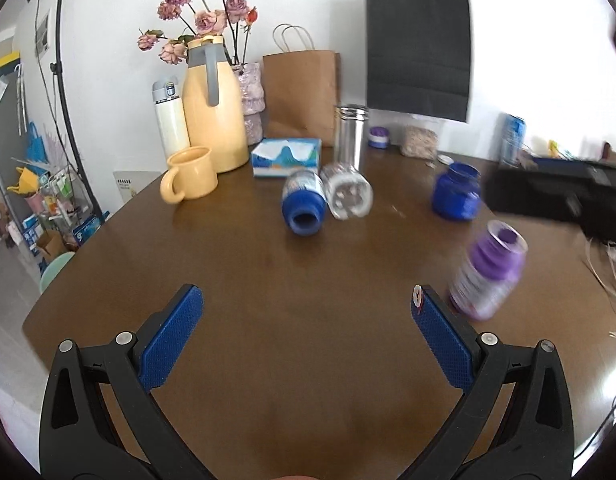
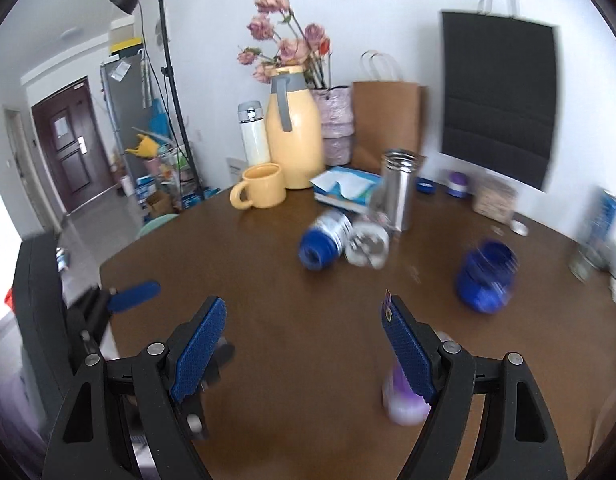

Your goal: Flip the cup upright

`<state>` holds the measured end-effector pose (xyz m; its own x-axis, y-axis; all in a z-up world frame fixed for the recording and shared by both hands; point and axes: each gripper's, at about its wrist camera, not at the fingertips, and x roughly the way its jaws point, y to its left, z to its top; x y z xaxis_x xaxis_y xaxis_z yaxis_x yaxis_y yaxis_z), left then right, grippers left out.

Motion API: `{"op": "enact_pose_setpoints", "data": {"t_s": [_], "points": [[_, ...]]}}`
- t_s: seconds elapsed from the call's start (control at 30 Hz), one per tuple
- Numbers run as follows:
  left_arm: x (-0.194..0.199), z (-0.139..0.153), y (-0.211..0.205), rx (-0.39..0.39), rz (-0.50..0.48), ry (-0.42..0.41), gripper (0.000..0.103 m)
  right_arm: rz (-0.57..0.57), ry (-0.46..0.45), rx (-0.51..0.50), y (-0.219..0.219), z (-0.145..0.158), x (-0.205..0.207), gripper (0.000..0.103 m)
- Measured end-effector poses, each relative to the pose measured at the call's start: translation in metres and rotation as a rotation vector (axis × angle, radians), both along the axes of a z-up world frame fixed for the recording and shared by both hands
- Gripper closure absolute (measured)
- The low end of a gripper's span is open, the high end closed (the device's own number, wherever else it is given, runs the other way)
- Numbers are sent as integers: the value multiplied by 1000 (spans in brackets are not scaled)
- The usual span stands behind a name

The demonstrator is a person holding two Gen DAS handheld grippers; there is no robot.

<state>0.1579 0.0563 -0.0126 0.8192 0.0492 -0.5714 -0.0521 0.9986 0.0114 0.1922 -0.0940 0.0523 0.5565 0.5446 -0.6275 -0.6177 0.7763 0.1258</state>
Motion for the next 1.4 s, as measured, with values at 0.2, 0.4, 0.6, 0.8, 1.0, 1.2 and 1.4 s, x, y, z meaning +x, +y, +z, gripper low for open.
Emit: {"op": "enact_pose_setpoints", "data": {"t_s": [0.2, 0.4, 0.6, 0.8, 1.0, 1.2, 1.4], "points": [[96, -7, 12, 79, -23, 4, 0, 45, 200, -20, 58, -22, 122, 20], [171, -27, 33, -58, -9, 75, 0, 40, 342, -93, 101, -58, 211, 20], [202, -63, 53, -174, 38, 166, 14, -34, 470, -81, 122, -107, 256, 20], [190, -71, 61, -186, 60, 129, 44, 40, 352, -131, 133, -109, 247, 20], [160, -68, 64, -249, 27, 153, 44, 199, 374, -151, 149, -119, 229, 20], [110, -60, 59, -199, -5, 170, 44, 289, 435, -169, 151, -127, 214, 28], [89, -56, 36, -178, -60, 169, 44, 243, 302, -187, 127, -107, 177, 67]]}}
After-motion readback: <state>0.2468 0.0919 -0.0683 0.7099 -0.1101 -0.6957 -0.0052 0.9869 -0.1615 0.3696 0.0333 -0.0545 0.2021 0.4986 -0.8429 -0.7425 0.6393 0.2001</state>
